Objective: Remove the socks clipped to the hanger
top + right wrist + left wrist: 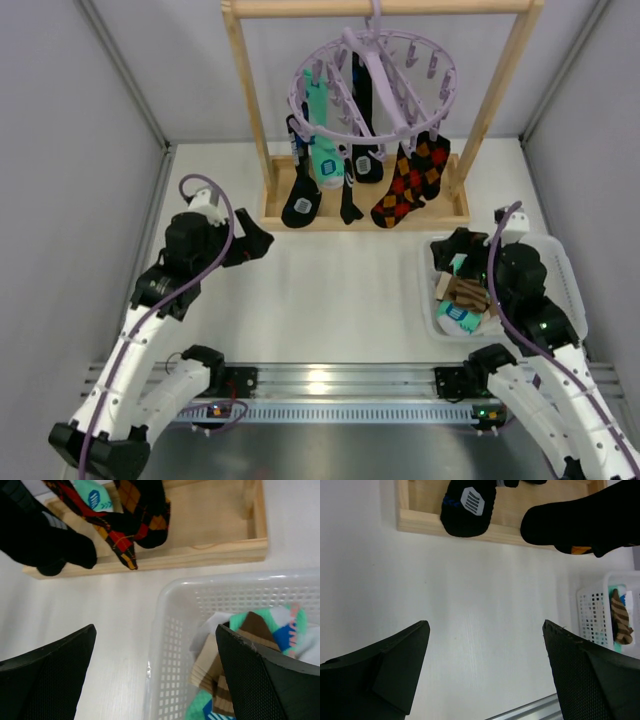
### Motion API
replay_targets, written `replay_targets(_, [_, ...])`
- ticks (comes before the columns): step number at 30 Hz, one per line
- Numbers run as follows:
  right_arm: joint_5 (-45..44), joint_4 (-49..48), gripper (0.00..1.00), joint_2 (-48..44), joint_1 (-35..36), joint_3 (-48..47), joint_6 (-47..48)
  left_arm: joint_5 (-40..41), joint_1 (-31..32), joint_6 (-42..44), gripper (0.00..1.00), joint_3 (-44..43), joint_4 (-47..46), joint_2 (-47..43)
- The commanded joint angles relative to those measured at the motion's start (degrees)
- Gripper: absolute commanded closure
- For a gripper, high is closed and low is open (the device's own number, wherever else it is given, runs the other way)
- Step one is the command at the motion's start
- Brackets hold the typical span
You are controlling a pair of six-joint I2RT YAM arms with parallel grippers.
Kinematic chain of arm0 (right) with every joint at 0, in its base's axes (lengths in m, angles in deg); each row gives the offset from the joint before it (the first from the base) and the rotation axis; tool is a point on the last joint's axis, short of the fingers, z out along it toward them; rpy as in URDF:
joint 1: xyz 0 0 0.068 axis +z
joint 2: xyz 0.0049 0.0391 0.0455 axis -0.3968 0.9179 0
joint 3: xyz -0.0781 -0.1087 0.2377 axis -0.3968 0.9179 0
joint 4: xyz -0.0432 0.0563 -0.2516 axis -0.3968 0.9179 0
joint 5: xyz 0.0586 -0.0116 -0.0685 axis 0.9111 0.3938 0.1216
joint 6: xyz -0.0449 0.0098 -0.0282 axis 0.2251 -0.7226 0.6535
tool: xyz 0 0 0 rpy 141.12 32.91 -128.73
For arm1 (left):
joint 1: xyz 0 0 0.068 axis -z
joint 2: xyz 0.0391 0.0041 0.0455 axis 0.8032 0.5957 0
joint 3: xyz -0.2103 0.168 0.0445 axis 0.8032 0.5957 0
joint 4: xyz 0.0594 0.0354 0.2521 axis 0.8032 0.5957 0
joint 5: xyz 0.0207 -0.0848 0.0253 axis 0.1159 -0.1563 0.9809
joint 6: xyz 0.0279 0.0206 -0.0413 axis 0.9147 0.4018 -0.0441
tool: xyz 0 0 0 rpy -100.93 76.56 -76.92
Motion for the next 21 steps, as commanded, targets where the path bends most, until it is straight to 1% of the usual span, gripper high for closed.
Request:
replay_targets(1, [12.99,-13.66,0.01,3.37,0.53,3.38,-2.21,-5.13,2.81,-4.78,0.02,-0.28,-7.23,3.46])
replay_targets(2, [15.89,-17.26,0.01,4.69,0.53,4.45,-2.57,-3.89,3.96,-4.96,0.02,-1.07,-7.32,4.17])
replay_targets(3, [21.57,-24.08,0.01,6.19,0.79,5.41,-3.88,-2.05,5.53,-4.96,0.02,-2.73,-7.32,4.79])
replay_targets(4, [23.98,-28.5,0.01,9.86,1.06,7.08,-4.58,0.84,8.86,-4.96,0.02,-3.7,-7.32,5.92])
replay_targets(5, [26.44,-32.55,0.0,11.98,1.41,7.62,-5.11,1.91,10.28,-4.87,0.02,-5.71,-7.32,6.46])
replay_targets(6, [26.12,-38.94,0.01,14.18,3.59,7.88,-5.29,2.62,11.69,-4.44,0.02,-6.69,-7.41,7.42])
replay_targets(7, [25.07,-41.18,0.01,19.25,5.09,7.1,-4.6,3.67,13.7,-4.26,0.02,-7.57,-7.23,7.69])
replay_targets(8, [21.4,-42.77,0.02,21.91,6.84,6.22,-3.29,3.68,14.51,-3.91,0.02,-8.88,-7.23,7.95])
replay_targets(9, [18.41,-44.35,0.03,24.46,10.69,5.08,-0.05,3.77,15.21,-3.21,0.02,-9.33,-7.32,7.96])
replay_targets(10, [14.64,-44.45,0.04,29.53,12.82,2.11,1.72,3.68,16.0,-2.86,0.02,-9.6,-7.23,7.69])
replay_targets(11, [6.68,-44.63,0.05,31.93,15.01,0.69,3.48,5.59,16.18,-2.42,0.02,-9.69,-7.06,7.43])
replay_targets(12, [2.95,-45.15,0.06,34.3,19.12,-1.85,6.89,5.96,16.36,-1.89,0.02,-9.6,-7.14,6.38])
replay_targets(13, [-0.22,-47.51,0.06,38.5,20.99,-2.57,8.31,6.4,16.36,-1.71,0.02,-9.25,-7.06,5.68])
replay_targets(14, [-4.87,-49.27,0.06,40.46,22.4,-3.1,9.37,7.36,16.36,-1.54,0.02,-8.46,-7.06,4.97])
replay_targets(15, [-6.04,-51.11,0.06,42.57,23.9,-3.45,10.25,7.46,16.36,-1.01,0.02,-7.93,-7.14,3.57])
replay_targets(16, [-6.58,-55.13,0.06,46.5,24.0,-4.15,10.35,7.72,16.36,-0.83,0.02,-7.41,-7.06,2.86])
replay_targets(18, [-6.67,-58.76,0.07,50.39,24.17,-5.9,12.63,7.37,16.36,0.13,0.02,-6.17,-6.88,1.02])
replay_targets(19, [-6.84,-59.91,0.07,54.15,24.18,-6.96,13.51,7.37,16.36,0.48,0.02,-5.91,-6.97,0.49])
replay_targets(20, [-7.72,-60.18,0.1,55.93,24.26,-8.01,15.34,7.37,16.36,0.84,0.02,-5.39,-6.79,-0.56])
replay_targets(21, [-8.68,-60.62,0.11,57.51,24.35,-9.76,16.23,7.37,16.36,0.84,0.02,-5.12,-6.88,-1.18])
